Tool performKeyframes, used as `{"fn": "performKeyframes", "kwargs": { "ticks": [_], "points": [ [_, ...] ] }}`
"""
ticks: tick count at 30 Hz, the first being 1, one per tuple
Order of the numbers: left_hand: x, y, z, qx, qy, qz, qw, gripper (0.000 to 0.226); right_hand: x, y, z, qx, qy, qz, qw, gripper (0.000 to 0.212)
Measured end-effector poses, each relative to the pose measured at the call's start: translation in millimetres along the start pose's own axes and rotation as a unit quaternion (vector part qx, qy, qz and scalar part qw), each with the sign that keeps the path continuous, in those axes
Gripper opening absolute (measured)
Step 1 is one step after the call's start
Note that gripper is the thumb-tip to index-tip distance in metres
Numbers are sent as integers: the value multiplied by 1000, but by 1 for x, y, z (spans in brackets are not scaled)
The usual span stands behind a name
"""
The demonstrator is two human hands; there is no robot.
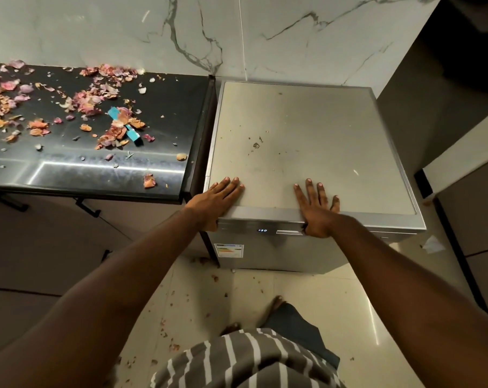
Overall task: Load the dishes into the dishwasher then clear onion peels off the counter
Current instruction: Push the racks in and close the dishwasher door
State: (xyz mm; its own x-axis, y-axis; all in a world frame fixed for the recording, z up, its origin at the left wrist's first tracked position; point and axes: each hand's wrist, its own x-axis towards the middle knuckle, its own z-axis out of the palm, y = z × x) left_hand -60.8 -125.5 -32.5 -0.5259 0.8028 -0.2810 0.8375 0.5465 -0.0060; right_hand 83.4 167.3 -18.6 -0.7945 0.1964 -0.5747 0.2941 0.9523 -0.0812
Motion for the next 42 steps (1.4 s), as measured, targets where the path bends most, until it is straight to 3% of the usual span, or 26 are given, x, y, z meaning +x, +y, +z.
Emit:
{"fn": "performKeyframes", "kwargs": {
  "ticks": [6, 11, 19, 42],
  "points": [
    [-5, 10, 18, 42, 52, -22, 998, 136, 1, -2, 0, -2, 1, -1, 1000, 129],
    [-3, 9, 22, 49, 55, -20, 997, 144, 3, -1, 1, 0, 2, 3, 1000, 131],
    [-4, 10, 26, 37, 78, -21, 996, 135, 3, -3, 2, 5, 7, 12, 1000, 130],
    [-5, 13, 23, 23, 68, -32, 997, 145, 1, -7, 1, 6, 14, 24, 1000, 130]
  ]
}}
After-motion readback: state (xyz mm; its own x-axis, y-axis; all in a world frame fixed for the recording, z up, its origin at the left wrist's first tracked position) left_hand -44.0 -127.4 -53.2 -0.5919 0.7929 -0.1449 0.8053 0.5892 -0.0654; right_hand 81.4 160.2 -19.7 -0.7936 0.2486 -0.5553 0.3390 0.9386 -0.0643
